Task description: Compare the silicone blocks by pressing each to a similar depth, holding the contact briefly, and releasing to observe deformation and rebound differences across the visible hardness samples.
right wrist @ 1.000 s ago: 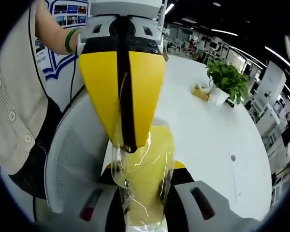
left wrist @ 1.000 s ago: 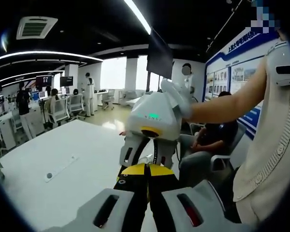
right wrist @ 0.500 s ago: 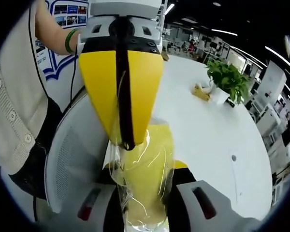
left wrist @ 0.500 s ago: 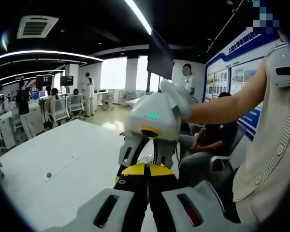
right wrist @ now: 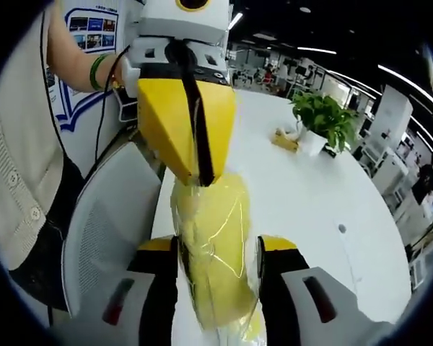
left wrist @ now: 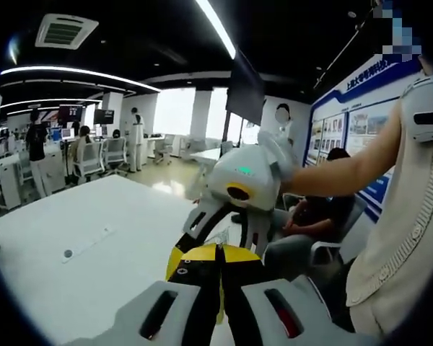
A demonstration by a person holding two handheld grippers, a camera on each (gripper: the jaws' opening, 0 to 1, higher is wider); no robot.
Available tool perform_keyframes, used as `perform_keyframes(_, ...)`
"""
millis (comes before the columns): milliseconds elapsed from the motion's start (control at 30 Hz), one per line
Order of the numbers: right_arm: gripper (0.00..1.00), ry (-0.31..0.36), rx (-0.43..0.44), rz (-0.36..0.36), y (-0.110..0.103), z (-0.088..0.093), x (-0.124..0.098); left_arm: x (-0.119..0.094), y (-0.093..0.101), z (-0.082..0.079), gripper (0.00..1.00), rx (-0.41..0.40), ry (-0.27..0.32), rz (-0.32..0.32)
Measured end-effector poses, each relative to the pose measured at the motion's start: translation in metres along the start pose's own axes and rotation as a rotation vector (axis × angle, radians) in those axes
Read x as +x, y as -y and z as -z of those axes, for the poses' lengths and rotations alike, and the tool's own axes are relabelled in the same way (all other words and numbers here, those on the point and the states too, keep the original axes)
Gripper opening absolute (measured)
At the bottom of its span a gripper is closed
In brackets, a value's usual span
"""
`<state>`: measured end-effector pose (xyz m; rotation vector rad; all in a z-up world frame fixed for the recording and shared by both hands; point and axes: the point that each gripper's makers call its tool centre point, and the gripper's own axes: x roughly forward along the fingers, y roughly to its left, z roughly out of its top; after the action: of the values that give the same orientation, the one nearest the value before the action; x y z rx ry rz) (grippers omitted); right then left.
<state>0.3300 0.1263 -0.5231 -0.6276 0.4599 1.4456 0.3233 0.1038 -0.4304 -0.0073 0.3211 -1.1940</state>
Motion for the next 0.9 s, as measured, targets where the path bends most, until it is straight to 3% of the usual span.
perform_keyframes(200,0.44,0.048,0.043,0.063,0.002,0.002,-0.007,0.005,-0.005,0.010,0.00,-0.023,-0.011,0.005)
perform_keyframes(467,0.57,0.152,0.136,0.213,0.010,0.008,-0.019,0.012,-0.017,0.029,0.00,-0.081,-0.035,0.006)
perform_keyframes(600,0.66,0.220,0.218,0.288,0.015,0.009,-0.027,0.015,-0.029,0.041,0.00,-0.144,-0.055,-0.027)
perform_keyframes(700,0.76,0.247,0.276,0.395,0.019,0.018,-0.037,0.016,-0.036,0.049,0.00,-0.147,-0.077,-0.046)
perform_keyframes(800,0.77,0.311,0.342,0.449,0.013,0.021,-0.044,0.018,-0.044,0.063,0.00,-0.159,-0.105,-0.069)
perform_keyframes(900,0.81,0.331,0.426,0.525,0.006,0.034,-0.052,0.020,-0.055,0.081,0.00,-0.205,-0.119,-0.082)
